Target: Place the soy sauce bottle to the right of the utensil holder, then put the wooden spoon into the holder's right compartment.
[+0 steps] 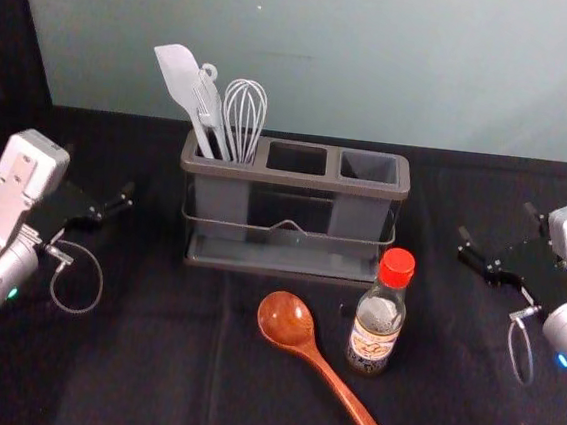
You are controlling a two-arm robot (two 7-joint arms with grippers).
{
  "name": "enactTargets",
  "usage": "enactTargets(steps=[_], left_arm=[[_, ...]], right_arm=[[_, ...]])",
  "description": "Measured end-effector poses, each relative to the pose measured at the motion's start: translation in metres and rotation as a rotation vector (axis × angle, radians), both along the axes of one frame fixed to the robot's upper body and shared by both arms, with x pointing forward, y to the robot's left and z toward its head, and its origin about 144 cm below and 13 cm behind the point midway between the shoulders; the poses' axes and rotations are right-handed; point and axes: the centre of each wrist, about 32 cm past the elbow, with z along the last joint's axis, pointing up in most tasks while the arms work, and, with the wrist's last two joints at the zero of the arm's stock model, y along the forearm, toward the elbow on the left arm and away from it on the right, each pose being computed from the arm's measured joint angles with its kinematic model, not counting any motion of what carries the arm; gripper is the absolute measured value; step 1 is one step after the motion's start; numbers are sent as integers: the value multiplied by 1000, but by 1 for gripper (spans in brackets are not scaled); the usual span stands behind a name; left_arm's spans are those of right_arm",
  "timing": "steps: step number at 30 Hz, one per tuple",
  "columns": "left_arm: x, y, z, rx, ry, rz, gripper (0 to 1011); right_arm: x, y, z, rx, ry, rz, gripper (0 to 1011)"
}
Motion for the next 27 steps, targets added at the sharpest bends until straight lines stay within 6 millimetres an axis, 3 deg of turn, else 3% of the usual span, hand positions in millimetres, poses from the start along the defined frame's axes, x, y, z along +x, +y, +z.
enactTargets(steps=[27], left_arm=[[0, 0, 0, 0, 0, 0, 1005]], right_arm=[[0, 0, 0, 0, 0, 0, 1002]])
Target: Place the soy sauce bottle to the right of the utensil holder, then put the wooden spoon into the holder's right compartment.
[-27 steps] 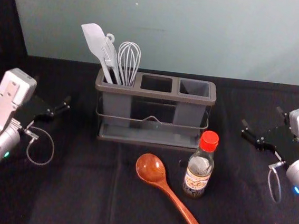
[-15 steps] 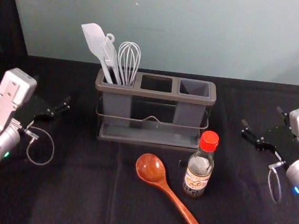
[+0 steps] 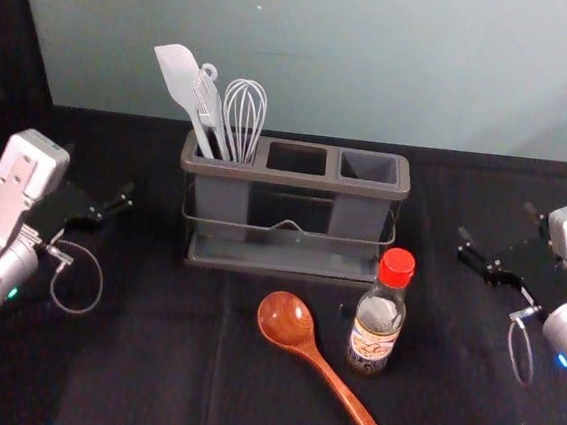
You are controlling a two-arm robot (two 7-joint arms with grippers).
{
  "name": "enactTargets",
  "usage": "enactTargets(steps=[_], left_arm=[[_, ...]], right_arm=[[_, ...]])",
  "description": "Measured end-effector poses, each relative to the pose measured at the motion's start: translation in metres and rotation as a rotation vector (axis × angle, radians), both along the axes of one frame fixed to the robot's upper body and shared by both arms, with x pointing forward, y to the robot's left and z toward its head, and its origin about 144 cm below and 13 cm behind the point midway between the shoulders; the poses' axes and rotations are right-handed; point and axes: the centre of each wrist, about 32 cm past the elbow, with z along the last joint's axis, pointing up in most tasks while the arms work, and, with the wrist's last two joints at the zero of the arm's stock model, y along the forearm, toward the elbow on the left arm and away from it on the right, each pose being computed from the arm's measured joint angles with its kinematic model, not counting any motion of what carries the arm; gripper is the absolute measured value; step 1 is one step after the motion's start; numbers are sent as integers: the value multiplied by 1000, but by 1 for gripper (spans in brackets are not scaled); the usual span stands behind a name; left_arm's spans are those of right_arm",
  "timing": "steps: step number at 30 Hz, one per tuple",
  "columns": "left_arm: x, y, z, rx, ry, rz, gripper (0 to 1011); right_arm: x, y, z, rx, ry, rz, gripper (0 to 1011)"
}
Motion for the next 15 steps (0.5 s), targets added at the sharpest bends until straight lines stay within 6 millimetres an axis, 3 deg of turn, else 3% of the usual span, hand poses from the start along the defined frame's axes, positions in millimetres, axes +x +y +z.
enactTargets(steps=[15], left_arm=[[0, 0, 0, 0, 0, 0, 1005]], right_arm=[[0, 0, 0, 0, 0, 0, 1002]])
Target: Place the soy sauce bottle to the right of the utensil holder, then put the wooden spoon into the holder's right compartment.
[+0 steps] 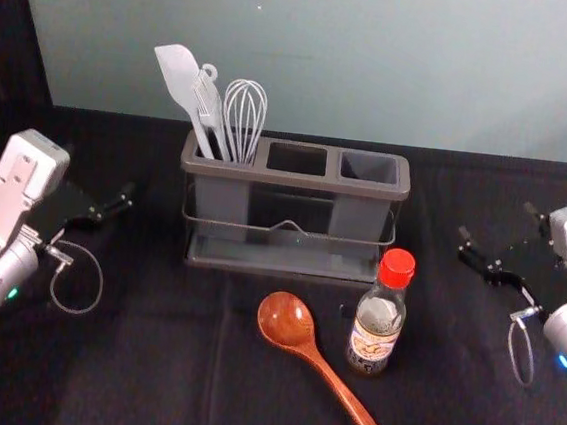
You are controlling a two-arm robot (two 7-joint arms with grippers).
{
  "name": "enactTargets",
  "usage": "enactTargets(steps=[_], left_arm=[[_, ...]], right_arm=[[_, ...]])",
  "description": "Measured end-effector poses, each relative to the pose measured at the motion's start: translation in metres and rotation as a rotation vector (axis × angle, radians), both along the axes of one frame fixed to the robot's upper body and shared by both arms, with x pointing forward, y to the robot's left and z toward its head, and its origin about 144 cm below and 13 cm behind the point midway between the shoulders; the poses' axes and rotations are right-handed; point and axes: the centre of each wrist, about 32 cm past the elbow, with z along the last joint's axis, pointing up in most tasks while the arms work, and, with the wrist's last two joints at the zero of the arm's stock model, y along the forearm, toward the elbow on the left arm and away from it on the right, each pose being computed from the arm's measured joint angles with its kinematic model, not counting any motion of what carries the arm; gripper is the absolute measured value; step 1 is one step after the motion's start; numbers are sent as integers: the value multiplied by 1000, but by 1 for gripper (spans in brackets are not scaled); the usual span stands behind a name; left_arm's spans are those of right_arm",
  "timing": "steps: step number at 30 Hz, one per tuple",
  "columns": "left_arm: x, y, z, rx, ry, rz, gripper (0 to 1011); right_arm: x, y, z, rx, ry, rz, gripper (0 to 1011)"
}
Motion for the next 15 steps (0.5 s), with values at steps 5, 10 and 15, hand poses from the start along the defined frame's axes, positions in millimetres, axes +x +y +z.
enactTargets(steps=[5, 10, 15], left_arm=[[0, 0, 0, 0, 0, 0, 1005], [0, 0, 0, 0, 0, 0, 1005], [0, 0, 0, 0, 0, 0, 1005]], right_arm=[[-7, -5, 3, 43, -31, 27, 1003], [-16, -11, 11, 89, -46, 45, 1002], [-26, -21, 18, 128, -44, 99, 1002]])
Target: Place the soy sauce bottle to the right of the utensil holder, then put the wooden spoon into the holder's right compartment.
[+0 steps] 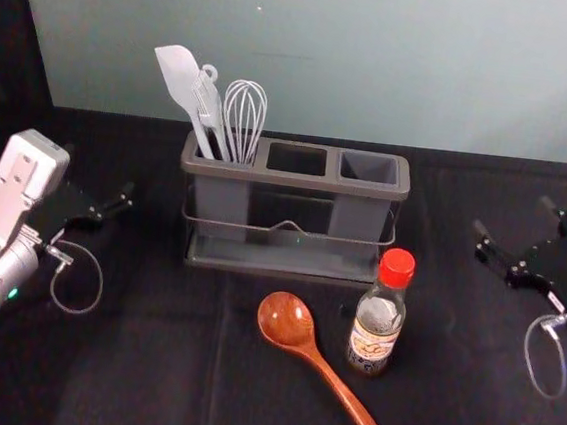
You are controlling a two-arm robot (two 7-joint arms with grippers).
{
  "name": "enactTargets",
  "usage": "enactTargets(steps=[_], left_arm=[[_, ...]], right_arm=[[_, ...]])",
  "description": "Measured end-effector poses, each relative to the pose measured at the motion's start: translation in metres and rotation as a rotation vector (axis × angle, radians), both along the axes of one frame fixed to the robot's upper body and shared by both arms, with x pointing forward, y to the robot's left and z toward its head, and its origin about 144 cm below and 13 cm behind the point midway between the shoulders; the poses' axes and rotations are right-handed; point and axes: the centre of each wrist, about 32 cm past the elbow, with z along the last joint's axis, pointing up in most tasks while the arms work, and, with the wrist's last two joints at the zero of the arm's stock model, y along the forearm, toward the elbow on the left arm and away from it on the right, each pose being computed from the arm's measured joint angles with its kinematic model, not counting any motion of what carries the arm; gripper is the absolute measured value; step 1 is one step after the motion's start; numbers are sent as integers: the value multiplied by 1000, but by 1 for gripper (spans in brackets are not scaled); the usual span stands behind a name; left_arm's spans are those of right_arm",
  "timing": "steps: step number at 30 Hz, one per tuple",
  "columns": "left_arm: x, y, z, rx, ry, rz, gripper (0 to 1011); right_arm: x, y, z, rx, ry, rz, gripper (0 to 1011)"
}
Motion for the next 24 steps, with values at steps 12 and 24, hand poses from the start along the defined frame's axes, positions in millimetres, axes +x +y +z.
enactTargets(steps=[12, 24], left_arm=[[0, 0, 0, 0, 0, 0, 1005], [0, 0, 0, 0, 0, 0, 1005]], right_arm=[[-24, -30, 17, 17, 47, 182, 1002], [-33, -43, 26, 114, 101, 384, 1002]])
